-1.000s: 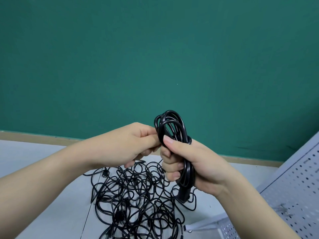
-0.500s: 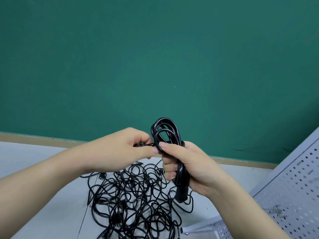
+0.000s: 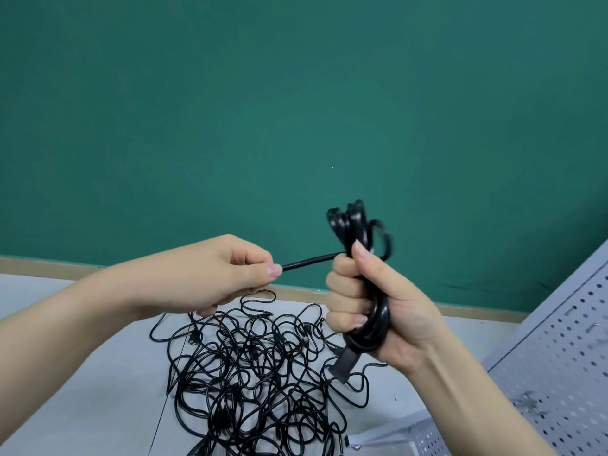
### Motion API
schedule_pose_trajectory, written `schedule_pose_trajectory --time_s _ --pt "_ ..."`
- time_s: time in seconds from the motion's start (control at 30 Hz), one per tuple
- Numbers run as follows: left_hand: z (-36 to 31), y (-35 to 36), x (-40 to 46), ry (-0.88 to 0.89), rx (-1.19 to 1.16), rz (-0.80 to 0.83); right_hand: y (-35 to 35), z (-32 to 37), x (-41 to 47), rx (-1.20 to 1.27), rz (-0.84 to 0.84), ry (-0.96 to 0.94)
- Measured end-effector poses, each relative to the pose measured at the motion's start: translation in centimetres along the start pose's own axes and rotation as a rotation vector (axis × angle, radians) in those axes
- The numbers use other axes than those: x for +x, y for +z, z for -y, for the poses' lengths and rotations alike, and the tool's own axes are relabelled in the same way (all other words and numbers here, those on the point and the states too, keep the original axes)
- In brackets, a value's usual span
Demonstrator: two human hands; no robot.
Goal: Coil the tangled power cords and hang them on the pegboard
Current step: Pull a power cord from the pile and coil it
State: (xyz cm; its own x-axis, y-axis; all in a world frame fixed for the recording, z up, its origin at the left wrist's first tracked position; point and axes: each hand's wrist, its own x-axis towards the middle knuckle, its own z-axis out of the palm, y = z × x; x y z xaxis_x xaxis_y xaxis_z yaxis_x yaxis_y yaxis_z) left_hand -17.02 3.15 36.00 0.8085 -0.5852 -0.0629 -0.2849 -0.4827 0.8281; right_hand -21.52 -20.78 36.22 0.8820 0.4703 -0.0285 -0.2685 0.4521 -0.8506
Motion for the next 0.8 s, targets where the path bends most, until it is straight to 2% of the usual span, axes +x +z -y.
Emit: schedule_pose_trajectory --time_s 0.17,0.33,0.47,0.57,0.7,0.8 --pt "0.9 -1.6 -1.1 -0.059 0.046 -0.007 -2.2 1.8 -0.5 0.015 -0.187 -0.081" --pt "0.6 -1.4 -1.9 -0.076 0.078 0.079 -3.4 1.5 0.2 -0.029 -0.443 -0.087" --pt "-0.5 -0.9 -2.1 -0.010 0.283 0.092 -5.1 0.3 1.2 -0.213 -0.580 -0.054" --pt "-1.7 -0.5 -2.6 0.000 0.365 0.148 -5.9 -1.1 1.9 -0.396 -0.634 -0.002" --pt "-3.3 0.2 -3.2 0.009 0.467 0.203 -6.0 -2.0 2.8 -0.475 -0.704 0.035" --pt "-4.2 1.5 -3.5 0.044 0.556 0.238 -5.7 -2.3 3.3 -0.528 -0.690 0.051"
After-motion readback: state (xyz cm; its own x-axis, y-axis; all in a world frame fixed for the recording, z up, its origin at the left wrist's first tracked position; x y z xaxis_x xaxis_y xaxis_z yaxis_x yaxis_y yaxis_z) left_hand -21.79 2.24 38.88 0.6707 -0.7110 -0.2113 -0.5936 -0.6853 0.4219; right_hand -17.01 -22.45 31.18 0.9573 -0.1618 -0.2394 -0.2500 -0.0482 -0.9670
